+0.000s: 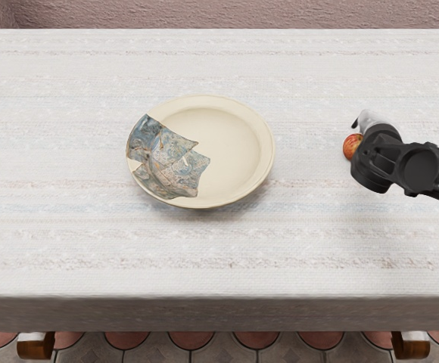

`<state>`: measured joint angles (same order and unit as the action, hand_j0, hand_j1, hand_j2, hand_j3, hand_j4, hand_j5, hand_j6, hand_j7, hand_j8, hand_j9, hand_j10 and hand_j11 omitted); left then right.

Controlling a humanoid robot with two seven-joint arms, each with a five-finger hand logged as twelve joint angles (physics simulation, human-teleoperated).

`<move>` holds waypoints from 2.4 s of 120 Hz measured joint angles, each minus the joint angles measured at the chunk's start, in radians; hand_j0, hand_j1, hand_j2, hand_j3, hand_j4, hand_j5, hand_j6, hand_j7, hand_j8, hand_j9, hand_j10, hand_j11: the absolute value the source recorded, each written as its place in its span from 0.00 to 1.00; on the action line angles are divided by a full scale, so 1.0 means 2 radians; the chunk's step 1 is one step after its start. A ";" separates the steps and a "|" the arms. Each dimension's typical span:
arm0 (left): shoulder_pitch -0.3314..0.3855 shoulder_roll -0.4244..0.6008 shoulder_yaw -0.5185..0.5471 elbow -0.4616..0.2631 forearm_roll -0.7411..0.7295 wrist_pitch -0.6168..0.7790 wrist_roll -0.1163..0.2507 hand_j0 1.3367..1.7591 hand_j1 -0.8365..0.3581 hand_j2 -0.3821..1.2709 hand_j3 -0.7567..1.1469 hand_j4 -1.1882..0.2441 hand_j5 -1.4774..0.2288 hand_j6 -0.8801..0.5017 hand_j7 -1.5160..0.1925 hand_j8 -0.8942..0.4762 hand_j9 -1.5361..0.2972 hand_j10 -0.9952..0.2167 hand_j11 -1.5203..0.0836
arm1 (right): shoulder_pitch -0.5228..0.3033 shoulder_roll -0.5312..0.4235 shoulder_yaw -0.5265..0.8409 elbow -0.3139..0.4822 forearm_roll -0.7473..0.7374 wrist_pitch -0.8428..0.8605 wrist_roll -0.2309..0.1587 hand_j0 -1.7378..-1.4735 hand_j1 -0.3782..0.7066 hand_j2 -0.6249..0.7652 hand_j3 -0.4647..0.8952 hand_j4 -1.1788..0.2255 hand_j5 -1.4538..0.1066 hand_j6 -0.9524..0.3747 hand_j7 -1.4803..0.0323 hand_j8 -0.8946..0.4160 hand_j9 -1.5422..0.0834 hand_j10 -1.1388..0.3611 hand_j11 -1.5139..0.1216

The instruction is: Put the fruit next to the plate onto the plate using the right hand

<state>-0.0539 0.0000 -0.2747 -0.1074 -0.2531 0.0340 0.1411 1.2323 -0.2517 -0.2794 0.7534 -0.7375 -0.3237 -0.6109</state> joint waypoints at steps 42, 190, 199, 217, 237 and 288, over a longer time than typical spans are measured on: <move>0.001 0.000 0.000 0.000 0.000 0.000 0.000 0.76 0.99 0.23 0.40 0.83 0.87 0.64 0.89 0.65 0.84 0.82 0.95 | 0.000 0.014 0.001 0.000 0.000 -0.001 0.000 0.30 0.54 0.42 0.34 0.49 0.53 0.35 0.56 0.33 0.56 0.43 0.54; 0.001 0.000 0.000 0.000 0.000 0.000 0.000 0.76 0.99 0.23 0.40 0.83 0.87 0.64 0.89 0.65 0.84 0.82 0.95 | 0.142 -0.051 0.033 0.215 0.004 0.000 0.000 0.32 0.64 0.59 0.34 0.37 0.34 0.40 0.39 0.42 0.39 0.37 0.37; 0.001 0.000 0.000 0.000 0.000 0.000 0.000 0.76 0.99 0.23 0.40 0.83 0.87 0.64 0.89 0.65 0.84 0.82 0.95 | 0.151 -0.047 0.038 0.220 0.009 0.002 0.000 0.32 0.63 0.59 0.34 0.37 0.34 0.40 0.39 0.42 0.38 0.36 0.37; 0.001 0.000 0.000 0.000 0.000 0.000 0.000 0.76 0.99 0.23 0.40 0.83 0.87 0.64 0.89 0.65 0.84 0.82 0.95 | 0.158 -0.011 0.047 0.217 0.016 0.001 0.000 0.32 0.63 0.59 0.34 0.37 0.34 0.40 0.39 0.42 0.38 0.37 0.37; 0.001 0.000 0.000 0.000 0.000 0.000 0.000 0.76 0.99 0.23 0.40 0.83 0.87 0.64 0.89 0.65 0.84 0.82 0.95 | 0.160 0.039 0.058 0.201 0.017 -0.001 0.000 0.32 0.63 0.58 0.34 0.38 0.33 0.40 0.39 0.42 0.38 0.37 0.36; 0.001 0.000 0.000 0.000 0.000 0.000 0.000 0.76 0.99 0.23 0.40 0.83 0.87 0.64 0.89 0.65 0.84 0.82 0.95 | 0.137 0.123 0.067 0.124 0.007 0.001 0.000 0.34 0.65 0.59 0.34 0.32 0.30 0.43 0.34 0.46 0.33 0.39 0.32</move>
<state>-0.0522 0.0000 -0.2744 -0.1074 -0.2531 0.0339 0.1411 1.5063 -0.0058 -0.1445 1.0010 -0.7239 -0.3222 -0.6108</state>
